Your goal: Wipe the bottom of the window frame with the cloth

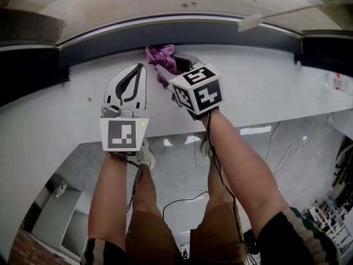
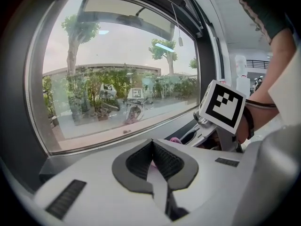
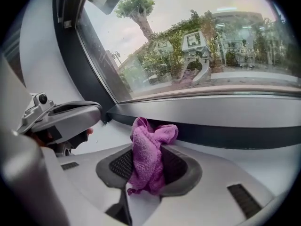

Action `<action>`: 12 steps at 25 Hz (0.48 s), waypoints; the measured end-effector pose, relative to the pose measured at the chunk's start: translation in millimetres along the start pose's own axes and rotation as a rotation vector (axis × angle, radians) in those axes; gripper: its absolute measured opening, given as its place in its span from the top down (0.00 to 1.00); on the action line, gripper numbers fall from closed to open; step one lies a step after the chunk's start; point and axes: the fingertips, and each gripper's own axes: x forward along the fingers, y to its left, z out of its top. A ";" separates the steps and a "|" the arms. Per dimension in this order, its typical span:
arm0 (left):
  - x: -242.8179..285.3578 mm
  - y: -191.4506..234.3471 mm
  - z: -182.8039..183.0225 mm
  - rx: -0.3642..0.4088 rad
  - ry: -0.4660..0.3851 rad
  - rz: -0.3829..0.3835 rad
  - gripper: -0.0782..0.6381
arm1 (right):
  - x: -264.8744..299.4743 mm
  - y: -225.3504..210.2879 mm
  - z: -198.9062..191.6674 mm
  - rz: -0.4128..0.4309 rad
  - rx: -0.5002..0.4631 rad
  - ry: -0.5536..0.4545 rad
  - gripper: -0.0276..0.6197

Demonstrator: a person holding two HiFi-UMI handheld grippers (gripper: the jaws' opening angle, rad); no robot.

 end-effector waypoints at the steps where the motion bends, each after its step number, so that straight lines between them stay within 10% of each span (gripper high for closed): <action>1: 3.4 -5.3 1.8 -0.003 0.001 -0.003 0.88 | -3.9 -5.3 -0.9 -0.003 0.001 -0.002 0.72; 12: 39.5 -57.7 18.1 0.027 0.021 -0.037 0.88 | -45.6 -55.1 -14.1 -0.029 0.026 -0.020 0.72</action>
